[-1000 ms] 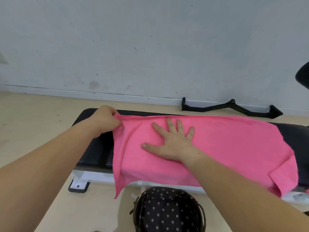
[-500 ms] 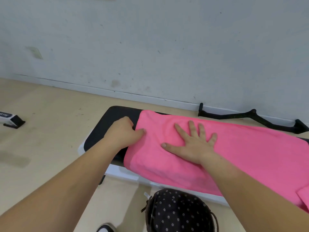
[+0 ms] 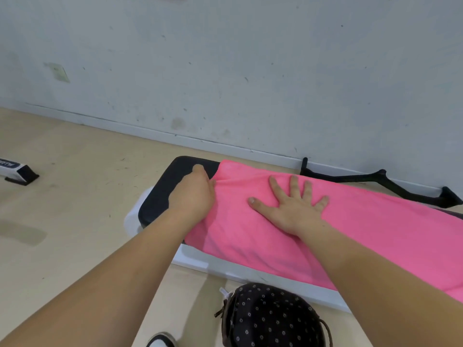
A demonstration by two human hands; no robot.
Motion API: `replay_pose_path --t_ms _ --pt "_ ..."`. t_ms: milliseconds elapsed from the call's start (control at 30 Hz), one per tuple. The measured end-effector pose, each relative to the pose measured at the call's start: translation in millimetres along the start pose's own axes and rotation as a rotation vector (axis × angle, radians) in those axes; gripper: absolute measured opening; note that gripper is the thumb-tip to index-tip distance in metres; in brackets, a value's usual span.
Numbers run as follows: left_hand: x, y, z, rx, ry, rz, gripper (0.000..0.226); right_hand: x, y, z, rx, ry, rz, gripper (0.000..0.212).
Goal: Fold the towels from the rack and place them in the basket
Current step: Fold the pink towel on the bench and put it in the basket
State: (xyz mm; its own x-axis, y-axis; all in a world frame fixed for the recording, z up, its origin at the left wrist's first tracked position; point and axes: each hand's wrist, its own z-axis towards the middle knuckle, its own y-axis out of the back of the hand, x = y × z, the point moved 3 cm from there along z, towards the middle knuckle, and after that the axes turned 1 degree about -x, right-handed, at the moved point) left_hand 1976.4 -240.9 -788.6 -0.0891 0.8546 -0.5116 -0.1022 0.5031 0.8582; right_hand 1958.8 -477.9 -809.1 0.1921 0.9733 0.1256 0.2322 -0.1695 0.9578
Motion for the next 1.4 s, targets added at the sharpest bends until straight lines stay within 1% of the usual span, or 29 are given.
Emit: replay_pose_path --t_ms 67,133,200,233,267,300,367,400,500,567,667,733,767,833,867,933,1000,1033,1067,1100,1167,1200,1233,1267,1333,1367,1400 --pt "10 6 3 -0.022 0.018 -0.014 0.021 4 1 4 0.015 0.001 0.015 0.110" --pt "16 13 0 -0.025 0.021 -0.028 0.034 3 5 3 -0.007 0.034 0.125 0.101" --pt "11 20 -5 -0.083 -0.055 0.014 0.045 -4 13 -6 -0.102 0.087 0.305 0.084" --pt "1 22 -10 -0.121 -0.111 0.043 0.046 -10 17 -11 -0.167 0.118 0.356 0.078" --pt "-13 22 -15 -0.141 -0.170 0.055 0.043 -17 21 -18 -0.218 0.146 0.363 0.075" --pt "-31 19 -23 -0.128 -0.229 0.052 0.040 -25 23 -25 -0.241 0.161 0.343 0.076" --pt "-71 2 -43 -0.030 -0.368 0.019 0.038 -51 24 -40 -0.233 0.132 0.260 0.076" --pt "-91 -11 -54 0.035 -0.439 0.011 0.039 -68 24 -48 -0.217 0.088 0.216 0.073" --pt "-148 -52 -86 0.223 -0.621 0.097 0.048 -132 22 -73 -0.170 -0.116 0.153 0.063" --pt "-182 -75 -106 0.289 -0.719 0.117 0.053 -174 18 -92 -0.158 -0.235 0.182 0.063" --pt "-227 -110 -135 0.383 -0.822 0.091 0.059 -218 6 -116 -0.189 -0.242 0.171 0.069" --pt "-247 -134 -151 0.452 -0.811 0.115 0.060 -238 2 -128 -0.173 -0.272 0.148 0.070" --pt "-255 -143 -156 0.447 -0.803 0.176 0.057 -248 2 -132 -0.138 -0.314 0.147 0.069" --pt "-266 -151 -160 0.351 -0.800 0.361 0.051 -270 7 -140 -0.065 -0.428 0.119 0.064" --pt "-271 -152 -159 0.310 -0.796 0.414 0.049 -282 12 -145 -0.032 -0.498 0.101 0.063" --pt "-279 -154 -157 0.271 -0.792 0.452 0.047 -302 23 -152 0.029 -0.614 0.114 0.070" --pt "-285 -157 -154 0.218 -0.809 0.470 0.046 -312 26 -153 0.041 -0.632 0.161 0.078" --pt "-286 -159 -152 0.185 -0.817 0.473 0.045 -314 27 -151 0.004 -0.601 0.175 0.078" --pt "-288 -160 -149 0.158 -0.820 0.467 0.044 -315 29 -146 -0.067 -0.545 0.178 0.075" --pt "-288 -163 -146 0.139 -0.821 0.447 0.042 -315 32 -138 -0.166 -0.466 0.170 0.065" --pt "-286 -167 -136 0.119 -0.817 0.358 0.036 -313 44 -119 -0.360 -0.297 0.216 0.033" --pt "-282 -169 -129 0.126 -0.792 0.288 0.034 -312 51 -108 -0.389 -0.253 0.290 0.025" --pt "-278 -171 -122 0.153 -0.749 0.200 0.031 -312 56 -95 -0.374 -0.248 0.364 0.026" --pt "-273 -173 -114 0.199 -0.697 0.102 0.029 -314 61 -82 -0.342 -0.278 0.399 0.031" --pt "-264 -177 -99 0.287 -0.620 -0.063 0.023 -319 72 -58 -0.313 -0.383 0.337 0.038" --pt "-262 -178 -94 0.322 -0.603 -0.114 0.021 -323 77 -47 -0.309 -0.441 0.324 0.037" --pt "-260 -179 -91 0.344 -0.599 -0.152 0.020 -327 79 -35 -0.298 -0.488 0.366 0.035"
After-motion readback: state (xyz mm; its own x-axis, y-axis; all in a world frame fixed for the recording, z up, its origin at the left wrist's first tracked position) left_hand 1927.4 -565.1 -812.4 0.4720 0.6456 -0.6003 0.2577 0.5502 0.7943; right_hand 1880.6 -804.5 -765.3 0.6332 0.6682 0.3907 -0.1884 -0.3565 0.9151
